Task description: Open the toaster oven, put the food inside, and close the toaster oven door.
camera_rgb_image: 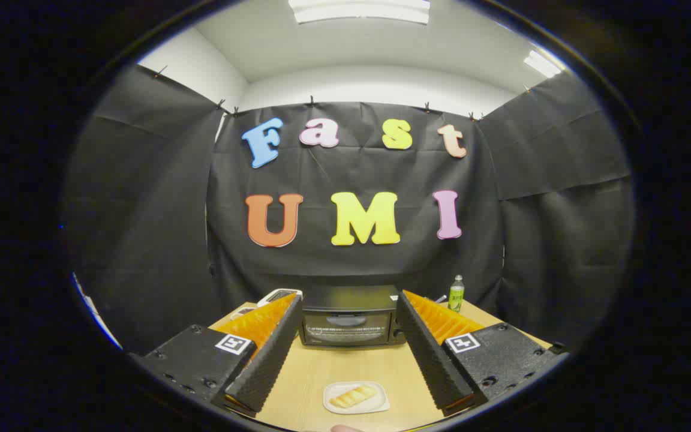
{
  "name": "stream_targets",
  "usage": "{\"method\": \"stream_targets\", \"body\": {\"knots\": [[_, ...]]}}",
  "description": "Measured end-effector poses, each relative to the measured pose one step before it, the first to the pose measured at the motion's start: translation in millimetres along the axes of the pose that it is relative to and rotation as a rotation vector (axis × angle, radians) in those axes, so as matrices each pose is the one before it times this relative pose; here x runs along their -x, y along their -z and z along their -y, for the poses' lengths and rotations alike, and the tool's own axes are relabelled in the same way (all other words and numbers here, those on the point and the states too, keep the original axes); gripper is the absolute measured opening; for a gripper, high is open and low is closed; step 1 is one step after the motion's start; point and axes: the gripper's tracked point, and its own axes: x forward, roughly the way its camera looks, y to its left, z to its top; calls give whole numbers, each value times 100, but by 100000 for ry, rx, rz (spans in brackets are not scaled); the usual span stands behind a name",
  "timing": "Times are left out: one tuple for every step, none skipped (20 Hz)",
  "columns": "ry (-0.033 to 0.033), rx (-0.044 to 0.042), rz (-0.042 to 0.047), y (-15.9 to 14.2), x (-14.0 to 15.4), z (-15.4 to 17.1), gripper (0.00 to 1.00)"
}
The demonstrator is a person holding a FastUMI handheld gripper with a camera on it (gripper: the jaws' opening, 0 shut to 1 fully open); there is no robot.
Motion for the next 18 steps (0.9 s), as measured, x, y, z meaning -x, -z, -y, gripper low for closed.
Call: {"method": "stream_targets", "body": {"knots": [[197,14,162,-36,-27,49,100],[531,72,396,-96,-123,184,100],[641,-32,242,-6,-68,132,100],[111,-20,315,-21,-86,41,100],[136,-109,139,42,-65,-31,100],[23,-256,64,4,-89,-34,100],[-238,-349,154,91,-30,68,100],[-137,-134,-4,-14,0,-27,100],[19,-54,155,0,-22,28,100],[71,104,166,-91,-91,-20,100],[7,334,-72,138,-6,33,100],[-178,309,-36,-28,-10,-88,100],[-65,261,39,11,24,-88,100],[7,141,46,-37,19,10,100],[60,-33,18,80,-42,54,100],[118,-130,-23,-26,-51,28,100],[102,-300,65,28,-67,70,100],[-13,-246,-338,94,-140,54,100]]}}
